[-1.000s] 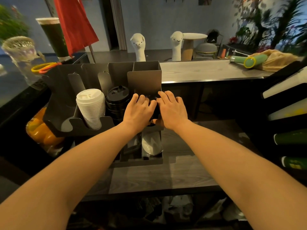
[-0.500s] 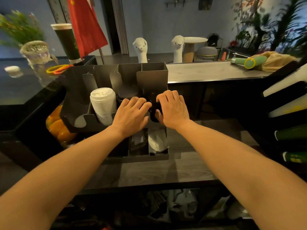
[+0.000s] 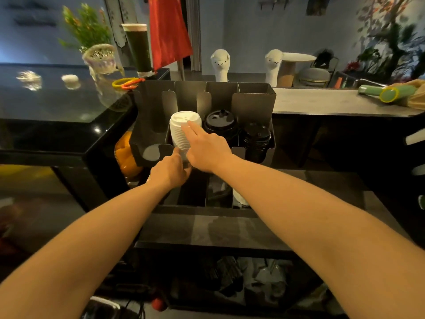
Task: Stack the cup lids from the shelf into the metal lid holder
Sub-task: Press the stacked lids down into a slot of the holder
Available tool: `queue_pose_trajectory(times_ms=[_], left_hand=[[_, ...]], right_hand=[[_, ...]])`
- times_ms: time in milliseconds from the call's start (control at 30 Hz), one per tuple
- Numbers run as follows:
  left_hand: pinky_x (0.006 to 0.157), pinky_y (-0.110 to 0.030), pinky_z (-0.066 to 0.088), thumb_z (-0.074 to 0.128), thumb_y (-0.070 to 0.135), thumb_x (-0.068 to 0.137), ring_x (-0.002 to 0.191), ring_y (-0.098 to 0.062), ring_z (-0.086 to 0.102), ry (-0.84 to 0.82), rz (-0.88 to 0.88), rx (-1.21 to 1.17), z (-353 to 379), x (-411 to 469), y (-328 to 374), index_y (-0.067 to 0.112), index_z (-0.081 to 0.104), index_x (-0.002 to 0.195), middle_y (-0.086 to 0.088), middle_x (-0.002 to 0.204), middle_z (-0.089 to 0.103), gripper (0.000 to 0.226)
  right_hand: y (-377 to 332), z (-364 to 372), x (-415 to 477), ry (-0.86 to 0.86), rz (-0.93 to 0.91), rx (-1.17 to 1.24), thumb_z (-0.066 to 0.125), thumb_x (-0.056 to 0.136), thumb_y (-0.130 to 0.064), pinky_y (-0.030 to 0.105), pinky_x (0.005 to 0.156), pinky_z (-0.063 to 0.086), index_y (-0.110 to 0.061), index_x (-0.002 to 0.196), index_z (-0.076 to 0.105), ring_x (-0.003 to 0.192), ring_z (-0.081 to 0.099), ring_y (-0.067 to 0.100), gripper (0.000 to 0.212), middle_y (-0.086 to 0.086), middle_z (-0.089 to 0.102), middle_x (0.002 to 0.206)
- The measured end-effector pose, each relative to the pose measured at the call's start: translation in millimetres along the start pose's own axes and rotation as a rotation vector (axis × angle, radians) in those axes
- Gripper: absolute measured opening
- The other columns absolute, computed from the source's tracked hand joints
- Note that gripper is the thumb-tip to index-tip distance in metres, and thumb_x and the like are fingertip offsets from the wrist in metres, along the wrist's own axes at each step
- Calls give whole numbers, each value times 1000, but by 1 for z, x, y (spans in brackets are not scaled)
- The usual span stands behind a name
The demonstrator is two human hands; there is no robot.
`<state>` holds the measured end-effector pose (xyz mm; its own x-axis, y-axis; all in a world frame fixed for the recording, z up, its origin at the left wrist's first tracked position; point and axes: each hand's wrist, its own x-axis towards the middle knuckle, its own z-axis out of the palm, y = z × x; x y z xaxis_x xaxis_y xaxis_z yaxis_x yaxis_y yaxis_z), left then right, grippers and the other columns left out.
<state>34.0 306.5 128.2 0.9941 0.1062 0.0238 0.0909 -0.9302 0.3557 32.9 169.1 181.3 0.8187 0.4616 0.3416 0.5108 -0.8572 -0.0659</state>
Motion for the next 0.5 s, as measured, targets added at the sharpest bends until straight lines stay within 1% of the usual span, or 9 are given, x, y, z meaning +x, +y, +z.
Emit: queue_pose_trajectory(times_ms=[100, 133, 200, 233, 267, 300, 333, 433, 500], left_hand=[[59, -31, 56, 60, 15, 96, 78, -21, 68, -192, 32, -190, 2, 12, 5, 13, 22, 150, -11, 115, 64, 65], [63, -34, 58, 60, 9, 96, 84, -24, 69, -225, 59, -194, 1, 14, 8, 9, 24, 151, -13, 120, 64, 65], [82, -45, 59, 61, 7, 96, 103, -32, 67, -271, 96, -146, 1, 18, 9, 9, 24, 151, -16, 128, 62, 67], [82, -45, 59, 62, 9, 96, 101, -31, 68, -282, 92, -139, 1, 19, 8, 10, 21, 152, -15, 126, 63, 69], [73, -41, 61, 63, 12, 96, 92, -27, 70, -276, 69, -140, 2, 20, 5, 12, 19, 153, -13, 121, 65, 72], [65, -36, 60, 63, 16, 96, 83, -23, 70, -247, 63, -146, 3, 21, -1, 14, 17, 154, -12, 118, 65, 74], [64, -36, 60, 63, 21, 96, 80, -21, 69, -200, 71, -150, 2, 19, -6, 17, 18, 154, -11, 118, 66, 74], [83, -46, 59, 60, 38, 96, 95, -24, 67, -18, 125, -150, 2, 14, -23, 22, 37, 148, -4, 119, 67, 59], [83, -44, 59, 62, 45, 93, 95, -20, 67, 96, 157, -108, 0, 10, -31, 23, 54, 133, 0, 114, 70, 46]], right_hand=[[-12, 2, 15, -37, 49, -38, 54, 96, -30, 42, 74, 49, -12, 154, 21, 110, 60, 39, 69, 12, 16, 162], [-14, 4, 18, -28, 52, -60, 54, 97, -31, 39, 70, 46, -12, 153, 22, 108, 60, 38, 68, 13, 15, 162], [-17, 9, 20, -6, 57, -89, 54, 97, -31, 36, 67, 46, -12, 151, 24, 104, 61, 37, 65, 14, 12, 161], [-17, 11, 20, 1, 58, -98, 55, 96, -30, 36, 68, 48, -12, 151, 25, 103, 62, 37, 65, 14, 10, 161], [-17, 14, 19, 3, 57, -104, 56, 95, -29, 37, 69, 51, -13, 150, 25, 101, 62, 37, 65, 14, 8, 161], [-17, 17, 19, 2, 57, -107, 57, 94, -27, 38, 70, 53, -13, 151, 24, 101, 62, 37, 67, 14, 7, 161], [-16, 20, 18, -1, 57, -104, 57, 94, -26, 38, 71, 54, -14, 152, 23, 101, 62, 37, 69, 14, 5, 162], [-15, 22, 18, 15, 53, -86, 57, 94, -24, 37, 71, 52, -14, 152, 22, 100, 62, 37, 68, 14, 5, 161], [-13, 21, 19, 25, 47, -68, 60, 93, -24, 35, 70, 52, -14, 150, 25, 102, 61, 36, 68, 14, 8, 160]])
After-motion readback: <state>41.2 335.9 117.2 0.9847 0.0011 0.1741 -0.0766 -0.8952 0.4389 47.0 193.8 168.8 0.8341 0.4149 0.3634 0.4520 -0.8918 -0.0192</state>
